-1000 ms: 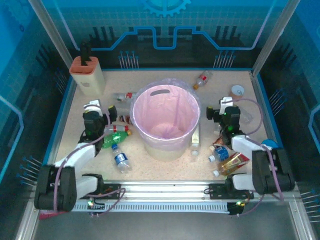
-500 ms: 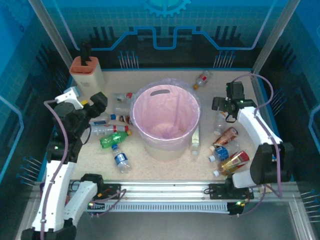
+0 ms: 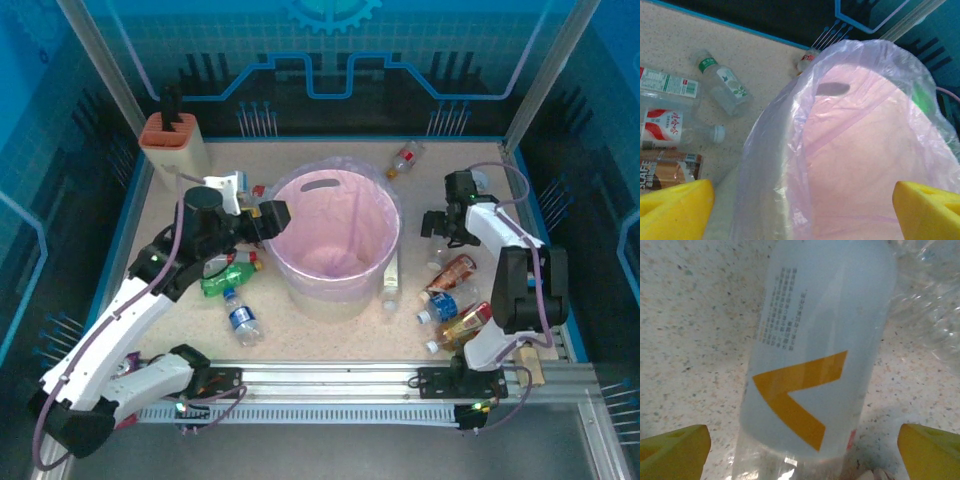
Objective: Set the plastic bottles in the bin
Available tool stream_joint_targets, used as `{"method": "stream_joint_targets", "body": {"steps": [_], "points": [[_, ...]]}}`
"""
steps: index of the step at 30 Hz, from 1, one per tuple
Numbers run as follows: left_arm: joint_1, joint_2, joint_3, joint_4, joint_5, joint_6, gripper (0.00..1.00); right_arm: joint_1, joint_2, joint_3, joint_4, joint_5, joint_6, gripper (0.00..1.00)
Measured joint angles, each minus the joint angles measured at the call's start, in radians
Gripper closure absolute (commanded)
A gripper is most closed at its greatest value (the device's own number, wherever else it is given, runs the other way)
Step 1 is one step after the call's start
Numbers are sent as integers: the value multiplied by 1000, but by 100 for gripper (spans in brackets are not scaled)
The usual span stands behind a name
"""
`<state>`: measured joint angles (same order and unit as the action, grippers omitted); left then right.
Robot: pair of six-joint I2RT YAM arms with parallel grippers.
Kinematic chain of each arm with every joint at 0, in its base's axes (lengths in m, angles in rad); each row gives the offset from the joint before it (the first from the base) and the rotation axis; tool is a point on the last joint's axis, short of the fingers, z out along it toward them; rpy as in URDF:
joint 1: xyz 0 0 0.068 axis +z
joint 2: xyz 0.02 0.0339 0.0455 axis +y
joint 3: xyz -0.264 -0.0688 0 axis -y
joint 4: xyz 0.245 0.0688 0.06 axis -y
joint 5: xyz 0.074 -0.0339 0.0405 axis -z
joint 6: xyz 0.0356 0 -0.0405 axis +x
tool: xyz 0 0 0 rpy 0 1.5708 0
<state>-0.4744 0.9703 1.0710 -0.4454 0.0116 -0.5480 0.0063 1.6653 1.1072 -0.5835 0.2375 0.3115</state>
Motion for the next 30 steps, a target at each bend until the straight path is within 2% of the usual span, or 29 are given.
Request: {"method": "stream_joint_targets", "body": {"steps": [5, 13, 18, 23, 30], "points": [[-7, 13, 0, 2, -29, 0, 9, -15, 56, 0, 25, -34, 10, 24], [-19, 32, 0, 0, -62, 0, 10, -19, 55, 1, 52, -59, 12, 45], [-21, 39, 0, -2, -69, 0, 10, -25, 21, 28, 24, -72, 6, 47], [-21, 60, 0, -4, -76, 4, 10, -26, -136, 98, -44, -100, -26, 48], [-21, 99, 0, -2, -97, 8, 10, -3, -309, 396, -175, -145, -98, 48]]}}
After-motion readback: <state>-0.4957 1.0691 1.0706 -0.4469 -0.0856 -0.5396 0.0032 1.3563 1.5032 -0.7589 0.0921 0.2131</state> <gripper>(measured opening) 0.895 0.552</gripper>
